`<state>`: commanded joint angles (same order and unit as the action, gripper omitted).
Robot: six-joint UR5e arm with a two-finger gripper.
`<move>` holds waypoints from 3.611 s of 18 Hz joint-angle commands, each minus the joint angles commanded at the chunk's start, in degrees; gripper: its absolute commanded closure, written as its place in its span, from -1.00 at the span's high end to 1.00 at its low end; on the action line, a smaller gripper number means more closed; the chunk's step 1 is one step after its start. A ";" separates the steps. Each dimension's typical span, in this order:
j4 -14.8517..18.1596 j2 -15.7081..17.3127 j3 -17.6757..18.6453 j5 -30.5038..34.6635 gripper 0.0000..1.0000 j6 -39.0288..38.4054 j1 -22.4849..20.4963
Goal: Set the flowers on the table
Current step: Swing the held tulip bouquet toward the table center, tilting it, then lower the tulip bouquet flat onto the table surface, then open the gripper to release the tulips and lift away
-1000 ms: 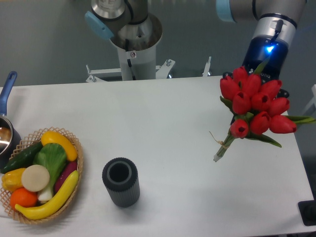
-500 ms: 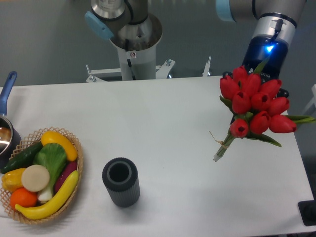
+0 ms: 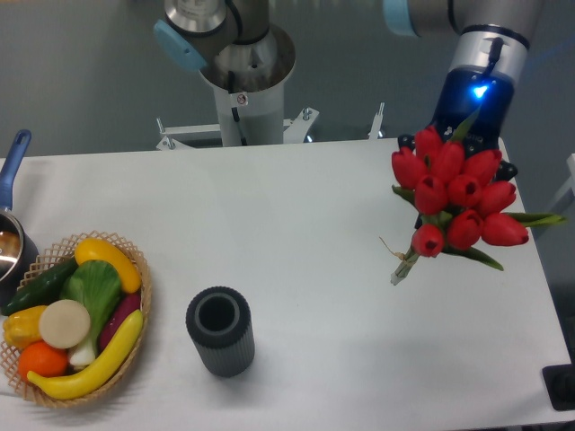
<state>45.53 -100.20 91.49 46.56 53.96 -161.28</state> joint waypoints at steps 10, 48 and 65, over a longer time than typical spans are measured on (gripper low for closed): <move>0.09 -2.19 0.53 25.59 -0.37 0.35 9.32; 0.00 -22.77 -1.05 57.07 1.00 14.41 19.08; 14.13 -6.16 -5.09 43.89 1.00 24.68 10.57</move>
<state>59.66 -106.36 86.40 90.45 78.65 -150.72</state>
